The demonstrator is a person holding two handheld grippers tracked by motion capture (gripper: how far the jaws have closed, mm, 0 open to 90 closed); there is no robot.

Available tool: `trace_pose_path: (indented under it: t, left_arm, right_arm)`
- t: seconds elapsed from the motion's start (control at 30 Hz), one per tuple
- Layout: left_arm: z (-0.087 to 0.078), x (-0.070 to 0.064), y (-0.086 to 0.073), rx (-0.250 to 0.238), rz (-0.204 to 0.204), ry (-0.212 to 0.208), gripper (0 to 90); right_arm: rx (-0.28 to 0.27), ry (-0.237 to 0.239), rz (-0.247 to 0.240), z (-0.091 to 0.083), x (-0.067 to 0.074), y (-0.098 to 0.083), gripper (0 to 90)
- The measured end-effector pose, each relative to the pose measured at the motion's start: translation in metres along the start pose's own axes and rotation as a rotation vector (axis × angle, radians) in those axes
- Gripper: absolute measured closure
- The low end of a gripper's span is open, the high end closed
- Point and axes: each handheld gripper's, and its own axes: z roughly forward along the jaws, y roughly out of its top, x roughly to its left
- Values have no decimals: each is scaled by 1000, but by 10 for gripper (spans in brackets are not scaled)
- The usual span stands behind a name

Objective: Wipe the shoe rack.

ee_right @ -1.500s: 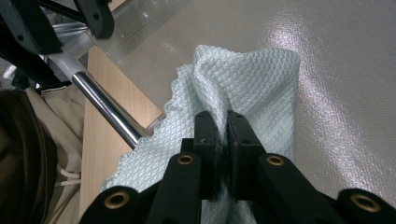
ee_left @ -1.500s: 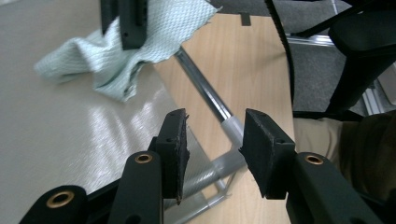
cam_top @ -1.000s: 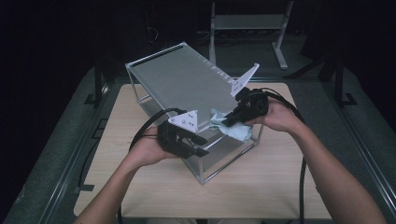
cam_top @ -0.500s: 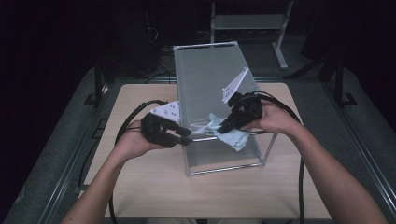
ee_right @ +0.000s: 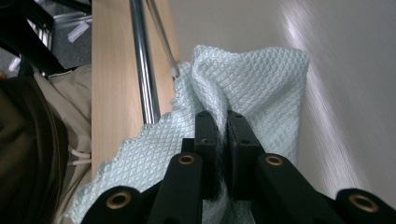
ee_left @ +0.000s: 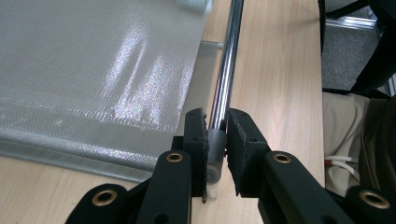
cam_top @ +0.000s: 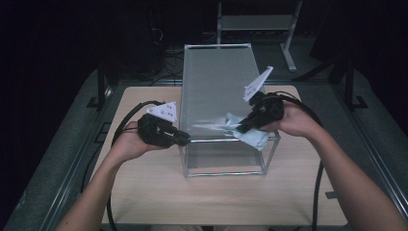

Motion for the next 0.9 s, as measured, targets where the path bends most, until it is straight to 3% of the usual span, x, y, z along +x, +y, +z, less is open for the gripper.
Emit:
trace_pose_path:
  t: [0.07, 0.13, 0.37, 0.43, 0.7, 0.8, 0.9]
  left_arm:
    - [0, -1, 0, 2, 5, 2, 782]
    - [0, -1, 0, 5, 4, 5, 783]
    - [-4, 1, -3, 8, -4, 16, 782]
    - [-4, 1, -5, 0, -8, 12, 781]
    - [-5, 4, -7, -19, -8, -7, 783]
    - [-4, 5, -8, -25, -16, -10, 783]
    - [-4, 4, -8, -29, -17, -7, 783]
  right_arm:
    - [-15, -9, 26, -8, -2, -12, 840]
    - [-9, -11, 28, -7, -2, -11, 840]
    - [-31, 18, -29, 17, 3, 17, 839]
    - [-37, 15, -25, 13, 3, 13, 839]
    - [-54, -23, 69, -24, -4, -34, 840]
    - [-39, -29, 64, -22, -3, -30, 839]
    - [-41, -16, 43, -11, -2, -15, 838]
